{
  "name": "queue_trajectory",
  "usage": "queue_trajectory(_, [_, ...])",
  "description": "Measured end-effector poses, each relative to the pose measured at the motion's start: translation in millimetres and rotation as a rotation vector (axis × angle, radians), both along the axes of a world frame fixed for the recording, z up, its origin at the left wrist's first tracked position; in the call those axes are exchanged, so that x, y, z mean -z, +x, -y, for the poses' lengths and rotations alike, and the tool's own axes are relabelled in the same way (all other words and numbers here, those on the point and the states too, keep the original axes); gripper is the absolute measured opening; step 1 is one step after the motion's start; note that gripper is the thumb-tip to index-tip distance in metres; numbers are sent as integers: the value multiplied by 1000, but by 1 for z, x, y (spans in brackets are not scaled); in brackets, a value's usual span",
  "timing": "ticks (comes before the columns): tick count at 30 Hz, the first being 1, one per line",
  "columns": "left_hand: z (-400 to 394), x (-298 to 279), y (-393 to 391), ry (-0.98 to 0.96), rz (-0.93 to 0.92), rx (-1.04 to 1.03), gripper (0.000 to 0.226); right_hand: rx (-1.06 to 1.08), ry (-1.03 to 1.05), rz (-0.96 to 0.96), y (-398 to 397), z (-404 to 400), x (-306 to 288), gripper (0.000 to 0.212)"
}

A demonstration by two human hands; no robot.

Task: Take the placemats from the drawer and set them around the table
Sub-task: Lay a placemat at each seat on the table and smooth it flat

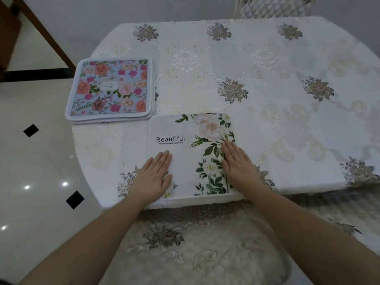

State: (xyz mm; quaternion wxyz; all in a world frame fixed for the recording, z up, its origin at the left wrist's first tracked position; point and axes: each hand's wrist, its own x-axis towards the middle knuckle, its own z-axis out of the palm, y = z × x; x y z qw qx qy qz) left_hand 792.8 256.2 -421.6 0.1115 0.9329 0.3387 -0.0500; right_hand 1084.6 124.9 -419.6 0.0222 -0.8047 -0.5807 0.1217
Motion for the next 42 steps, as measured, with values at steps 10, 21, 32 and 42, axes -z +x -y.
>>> queue_trajectory(10, [37, -13, 15, -66, 151, -288, 61, 113, 95, -162, -93, -8, -16, 55])
queue_trajectory(21, [35, 1, -1, 10, -44, 18, 61, -140, -46, 6, -70, 12, -2, 61])
queue_trajectory(32, [29, -21, -39, -95, -228, -90, 80, -124, -204, -10, -16, 41, -17, 62])
queue_trajectory(42, [66, -62, -56, -240, -220, -264, 71, -81, -313, 82, -52, 38, -70, 62])
